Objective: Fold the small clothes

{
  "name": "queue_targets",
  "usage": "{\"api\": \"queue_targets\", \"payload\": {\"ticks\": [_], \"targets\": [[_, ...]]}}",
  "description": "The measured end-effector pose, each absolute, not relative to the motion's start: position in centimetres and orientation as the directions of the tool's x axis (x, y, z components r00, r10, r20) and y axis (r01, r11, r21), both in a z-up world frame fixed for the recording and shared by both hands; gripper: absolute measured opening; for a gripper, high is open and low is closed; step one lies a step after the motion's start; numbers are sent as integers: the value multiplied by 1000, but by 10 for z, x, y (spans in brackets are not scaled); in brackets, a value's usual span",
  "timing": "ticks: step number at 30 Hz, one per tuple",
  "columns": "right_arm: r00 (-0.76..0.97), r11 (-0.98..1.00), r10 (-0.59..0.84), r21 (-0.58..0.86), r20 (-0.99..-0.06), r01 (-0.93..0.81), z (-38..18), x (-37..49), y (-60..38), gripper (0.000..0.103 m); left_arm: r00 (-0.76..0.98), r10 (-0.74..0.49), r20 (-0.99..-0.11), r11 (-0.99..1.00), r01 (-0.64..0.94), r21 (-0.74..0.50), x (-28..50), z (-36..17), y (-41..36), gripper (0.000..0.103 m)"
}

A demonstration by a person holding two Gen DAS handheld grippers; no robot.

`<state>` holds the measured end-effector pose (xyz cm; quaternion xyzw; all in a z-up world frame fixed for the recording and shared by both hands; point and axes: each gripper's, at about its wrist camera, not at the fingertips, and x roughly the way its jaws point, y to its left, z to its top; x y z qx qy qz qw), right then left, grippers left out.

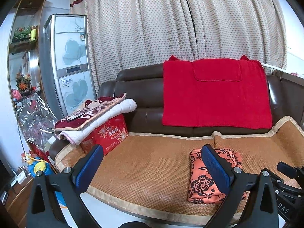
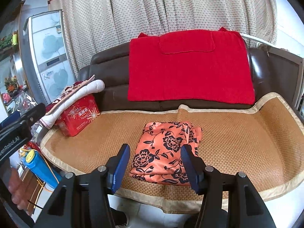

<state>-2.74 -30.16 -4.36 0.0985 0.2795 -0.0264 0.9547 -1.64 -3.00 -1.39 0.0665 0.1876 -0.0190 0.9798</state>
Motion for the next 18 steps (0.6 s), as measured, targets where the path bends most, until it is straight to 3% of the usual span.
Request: {"api": "queue_targets", "payload": {"ticks": [18], "targets": [[865, 985, -10, 142, -501, 93, -22, -46, -288, 60, 950, -4, -312, 994, 38, 103, -40, 8, -6, 102]]}}
